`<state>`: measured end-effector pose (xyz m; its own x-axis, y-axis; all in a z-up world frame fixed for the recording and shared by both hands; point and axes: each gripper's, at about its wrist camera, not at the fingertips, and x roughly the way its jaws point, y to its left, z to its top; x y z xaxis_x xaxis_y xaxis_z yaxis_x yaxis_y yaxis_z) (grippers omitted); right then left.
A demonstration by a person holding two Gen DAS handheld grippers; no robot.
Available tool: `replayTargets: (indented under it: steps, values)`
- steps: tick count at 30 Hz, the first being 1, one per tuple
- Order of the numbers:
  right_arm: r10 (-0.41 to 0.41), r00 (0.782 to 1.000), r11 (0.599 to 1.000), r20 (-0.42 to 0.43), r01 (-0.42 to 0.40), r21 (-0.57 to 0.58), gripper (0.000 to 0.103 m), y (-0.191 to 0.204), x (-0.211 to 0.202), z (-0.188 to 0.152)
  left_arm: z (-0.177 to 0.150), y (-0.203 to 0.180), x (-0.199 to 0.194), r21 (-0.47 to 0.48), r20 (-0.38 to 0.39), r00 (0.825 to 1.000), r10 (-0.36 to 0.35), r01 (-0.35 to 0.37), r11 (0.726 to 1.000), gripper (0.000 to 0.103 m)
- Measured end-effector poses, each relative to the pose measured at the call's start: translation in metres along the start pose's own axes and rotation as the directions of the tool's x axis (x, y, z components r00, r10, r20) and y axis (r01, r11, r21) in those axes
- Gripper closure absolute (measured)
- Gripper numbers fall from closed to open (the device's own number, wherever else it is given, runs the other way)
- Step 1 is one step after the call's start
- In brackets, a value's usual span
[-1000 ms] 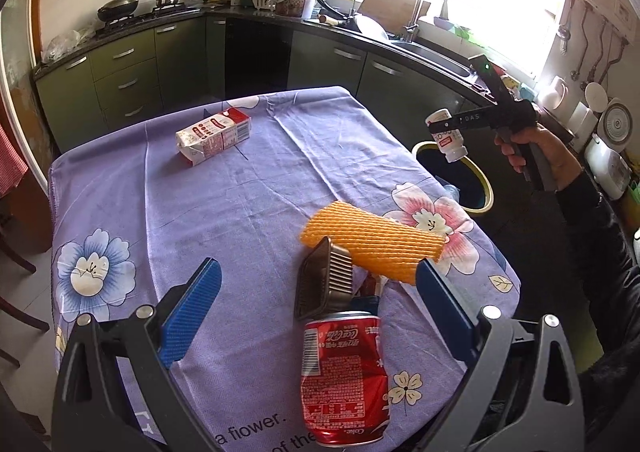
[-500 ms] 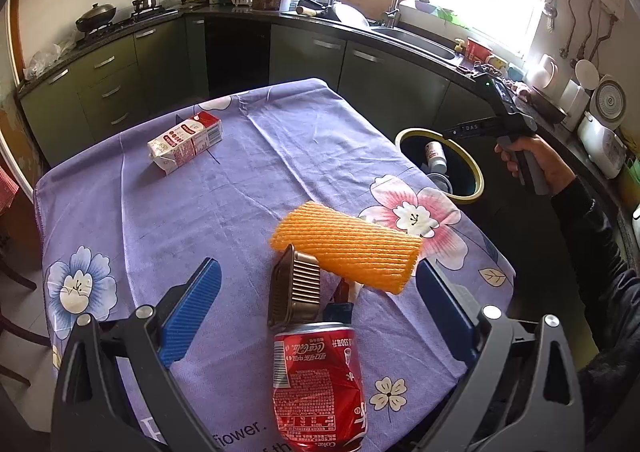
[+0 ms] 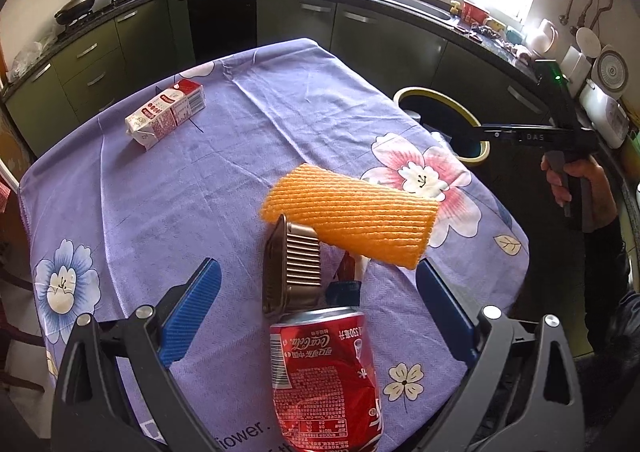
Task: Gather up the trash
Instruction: 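Grasp the brown plastic tray by its rim with the left gripper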
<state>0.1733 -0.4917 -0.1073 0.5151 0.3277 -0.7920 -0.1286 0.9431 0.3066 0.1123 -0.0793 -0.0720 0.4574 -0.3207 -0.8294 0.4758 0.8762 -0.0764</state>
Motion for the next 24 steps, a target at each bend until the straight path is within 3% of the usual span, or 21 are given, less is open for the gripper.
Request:
replayTargets:
  steps: [3, 7, 24]
  values:
    - [0.018, 1.000, 1.000, 0.017, -0.018, -0.019, 0.043, 0.016, -0.008, -0.012, 0.002, -0.003, 0.012, 0.029, -0.035, 0.999, 0.014, -0.013, 0.999, 0.013]
    - [0.024, 0.999, 0.999, 0.044, -0.022, -0.033, 0.043, 0.031, -0.017, -0.032, 0.005, -0.004, 0.026, 0.051, -0.077, 0.996, 0.040, -0.036, 0.998, 0.029]
    - [0.044, 0.996, 0.999, 0.082, -0.043, -0.018, 0.043, 0.034, -0.028, -0.054, 0.003, 0.002, 0.043, 0.063, -0.147, 0.987, 0.072, -0.063, 0.996, 0.069]
